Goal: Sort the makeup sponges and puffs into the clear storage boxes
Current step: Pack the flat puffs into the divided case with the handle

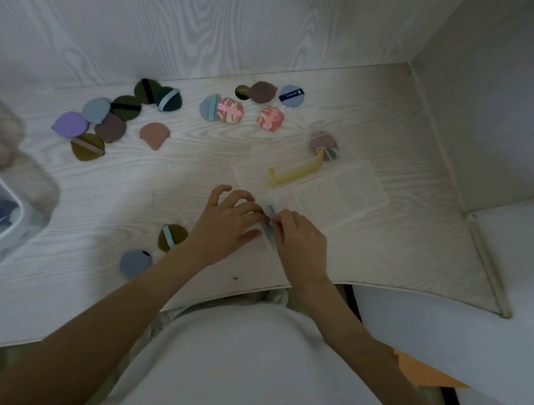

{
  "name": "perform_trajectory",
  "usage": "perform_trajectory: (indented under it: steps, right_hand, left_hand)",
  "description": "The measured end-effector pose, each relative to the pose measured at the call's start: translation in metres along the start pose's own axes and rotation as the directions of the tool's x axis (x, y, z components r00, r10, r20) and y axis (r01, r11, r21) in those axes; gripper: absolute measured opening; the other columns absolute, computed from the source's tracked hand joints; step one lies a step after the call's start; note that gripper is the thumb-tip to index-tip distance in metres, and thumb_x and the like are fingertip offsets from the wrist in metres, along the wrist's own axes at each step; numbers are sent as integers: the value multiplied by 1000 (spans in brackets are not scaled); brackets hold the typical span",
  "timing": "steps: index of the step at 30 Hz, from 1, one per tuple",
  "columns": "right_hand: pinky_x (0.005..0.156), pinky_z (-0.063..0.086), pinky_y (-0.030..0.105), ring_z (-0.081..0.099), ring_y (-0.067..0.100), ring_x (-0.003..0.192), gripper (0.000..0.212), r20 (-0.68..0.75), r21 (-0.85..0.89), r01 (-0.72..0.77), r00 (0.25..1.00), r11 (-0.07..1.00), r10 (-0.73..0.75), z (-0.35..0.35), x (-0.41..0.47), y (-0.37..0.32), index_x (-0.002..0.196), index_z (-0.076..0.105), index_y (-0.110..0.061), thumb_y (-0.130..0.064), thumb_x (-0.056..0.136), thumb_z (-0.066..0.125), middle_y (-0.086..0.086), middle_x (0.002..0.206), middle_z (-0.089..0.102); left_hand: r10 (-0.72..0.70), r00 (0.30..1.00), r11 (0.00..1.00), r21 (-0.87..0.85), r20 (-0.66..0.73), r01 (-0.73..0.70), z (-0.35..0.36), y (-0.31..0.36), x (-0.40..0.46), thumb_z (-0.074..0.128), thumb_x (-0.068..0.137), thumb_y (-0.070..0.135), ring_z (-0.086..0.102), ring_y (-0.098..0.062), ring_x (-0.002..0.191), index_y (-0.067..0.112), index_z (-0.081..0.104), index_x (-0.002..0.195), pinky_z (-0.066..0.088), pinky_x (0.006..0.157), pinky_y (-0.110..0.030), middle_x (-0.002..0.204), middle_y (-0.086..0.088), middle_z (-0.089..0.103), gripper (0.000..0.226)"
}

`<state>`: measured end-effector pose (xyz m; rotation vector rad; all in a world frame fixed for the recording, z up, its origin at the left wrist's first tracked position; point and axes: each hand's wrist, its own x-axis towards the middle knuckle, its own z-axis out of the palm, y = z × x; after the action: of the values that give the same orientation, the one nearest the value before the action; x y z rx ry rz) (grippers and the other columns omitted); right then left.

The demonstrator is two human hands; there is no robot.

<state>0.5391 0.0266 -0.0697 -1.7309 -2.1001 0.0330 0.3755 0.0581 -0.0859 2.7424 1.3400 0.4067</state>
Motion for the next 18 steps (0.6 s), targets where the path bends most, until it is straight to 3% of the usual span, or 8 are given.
perform_trajectory:
  steps: [4,8,11,15,18]
  right_hand:
    - [41,25,20,46,13,45,22,86,-131,17,996,991,-6,-2,-1,-6,78,63,-11,-10,67,82,-1,48,53]
    - [41,3,13,41,10,30,28,218,-254,3,974,967,55,-8,3,-13,67,64,-14,-13,53,88,-5,39,49]
    - [40,7,14,42,8,28,27,269,-253,-14,960,967,84,-7,3,-12,64,68,-19,-17,50,91,-6,37,48]
    - [44,-3,11,46,12,34,21,240,-174,-48,967,984,89,-12,1,-10,73,73,-22,-18,59,87,-3,49,53]
    - [38,6,14,48,15,46,16,224,-138,-64,970,988,94,-10,-4,-1,62,69,-17,-16,64,84,2,64,52]
  left_hand:
    - [14,999,999,-36,-36,-15,2,-1,0,74,75,26,50,-18,105,25,68,98,27,96,-44,99,7,69,23]
    - [4,1000,998,-69,-23,-6,3,-1,-1,65,78,30,50,-18,106,25,67,97,25,100,-45,99,8,68,21]
    - [-44,999,992,-121,-15,42,1,2,-2,53,79,36,51,-18,106,22,66,100,25,102,-45,98,6,68,28]
    - [-88,996,986,-138,11,89,-2,10,-2,48,82,45,52,-20,107,21,65,108,24,104,-48,100,5,67,40]
    - [-76,993,990,-111,85,86,-2,18,-1,44,81,57,50,-22,112,25,67,104,18,105,-52,103,8,66,46]
